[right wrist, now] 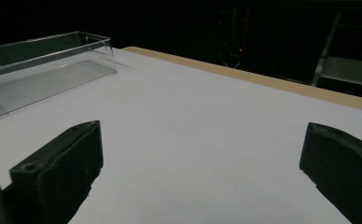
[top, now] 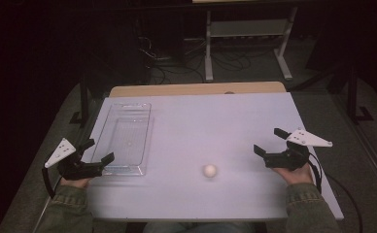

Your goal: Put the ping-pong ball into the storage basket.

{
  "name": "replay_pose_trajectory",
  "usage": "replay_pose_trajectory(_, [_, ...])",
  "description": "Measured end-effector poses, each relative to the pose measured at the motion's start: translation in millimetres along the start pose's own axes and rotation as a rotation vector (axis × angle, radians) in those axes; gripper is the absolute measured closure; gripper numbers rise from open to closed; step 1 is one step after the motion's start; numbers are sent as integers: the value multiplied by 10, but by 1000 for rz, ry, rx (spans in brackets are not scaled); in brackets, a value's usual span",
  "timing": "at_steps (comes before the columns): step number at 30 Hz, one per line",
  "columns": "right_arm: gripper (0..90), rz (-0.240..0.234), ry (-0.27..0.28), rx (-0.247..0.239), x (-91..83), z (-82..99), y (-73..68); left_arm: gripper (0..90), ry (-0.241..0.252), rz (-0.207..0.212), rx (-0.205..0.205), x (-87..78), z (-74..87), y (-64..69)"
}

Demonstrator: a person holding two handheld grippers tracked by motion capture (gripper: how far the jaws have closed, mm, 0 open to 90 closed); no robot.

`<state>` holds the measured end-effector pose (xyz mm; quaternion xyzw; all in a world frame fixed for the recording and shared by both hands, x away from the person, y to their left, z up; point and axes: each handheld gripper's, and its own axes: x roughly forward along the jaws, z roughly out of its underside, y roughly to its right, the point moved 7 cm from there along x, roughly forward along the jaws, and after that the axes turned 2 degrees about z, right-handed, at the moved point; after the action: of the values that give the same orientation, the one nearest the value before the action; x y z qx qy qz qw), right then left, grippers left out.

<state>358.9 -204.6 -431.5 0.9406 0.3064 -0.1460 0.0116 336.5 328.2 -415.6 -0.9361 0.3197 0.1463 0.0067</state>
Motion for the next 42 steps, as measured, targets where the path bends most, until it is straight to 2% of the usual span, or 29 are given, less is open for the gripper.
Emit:
replay_pose_trajectory(10, [0,-2,13,-12,-14,-24,-29,0,-15,-2,8,22,8,16])
replay_pose_trajectory(21, [0,-7,6,-11,-14,-16,-40,0,-15,-5,14,95,-73,30])
replay_pose_trajectory(24, [0,-4,4,-10,-16,-13,-31,0,-20,3,23,106,-99,40])
replay_pose_trajectory(27, [0,-2,4,-8,-22,-14,-28,0,-7,19,7,115,-136,59])
replay_pose_trajectory(36, [0,-1,2,-8,-18,-12,-33,0,-32,42,39,193,-208,144])
replay_pose_trajectory(42, [0,-12,-6,-15,-5,-1,-57,0,-60,58,98,257,-313,216])
